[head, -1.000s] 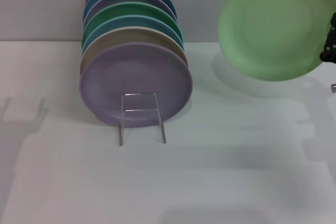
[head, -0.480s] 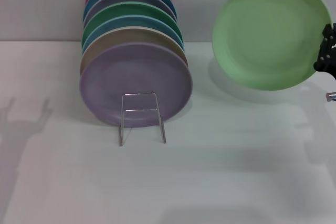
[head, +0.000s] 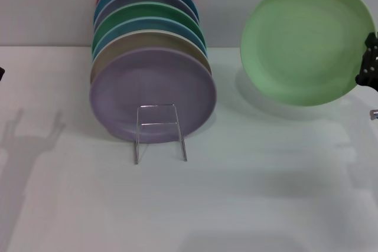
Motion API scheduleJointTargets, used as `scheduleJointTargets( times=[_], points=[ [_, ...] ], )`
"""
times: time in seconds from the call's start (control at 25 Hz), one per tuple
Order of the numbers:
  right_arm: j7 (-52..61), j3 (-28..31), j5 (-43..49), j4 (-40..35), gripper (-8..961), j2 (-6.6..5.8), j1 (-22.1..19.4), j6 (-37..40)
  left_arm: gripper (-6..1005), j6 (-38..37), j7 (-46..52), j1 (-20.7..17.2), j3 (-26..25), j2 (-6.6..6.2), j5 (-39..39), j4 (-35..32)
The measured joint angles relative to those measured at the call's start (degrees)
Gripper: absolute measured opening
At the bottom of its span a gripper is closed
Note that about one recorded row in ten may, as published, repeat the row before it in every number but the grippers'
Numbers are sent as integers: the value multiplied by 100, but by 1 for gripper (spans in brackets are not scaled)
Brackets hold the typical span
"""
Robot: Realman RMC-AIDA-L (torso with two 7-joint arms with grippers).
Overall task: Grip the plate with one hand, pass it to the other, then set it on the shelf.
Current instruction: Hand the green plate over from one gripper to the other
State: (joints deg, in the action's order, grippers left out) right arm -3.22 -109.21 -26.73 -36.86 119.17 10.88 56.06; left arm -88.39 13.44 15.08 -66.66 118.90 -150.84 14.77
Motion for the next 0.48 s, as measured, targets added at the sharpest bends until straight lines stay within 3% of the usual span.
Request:
scheduleJointTargets(
  times=[0.48],
  points=[
    [960,-113,23,923,24,-4,36,1178,860,-144,0,-41,298,-7,-8,0]
  ],
)
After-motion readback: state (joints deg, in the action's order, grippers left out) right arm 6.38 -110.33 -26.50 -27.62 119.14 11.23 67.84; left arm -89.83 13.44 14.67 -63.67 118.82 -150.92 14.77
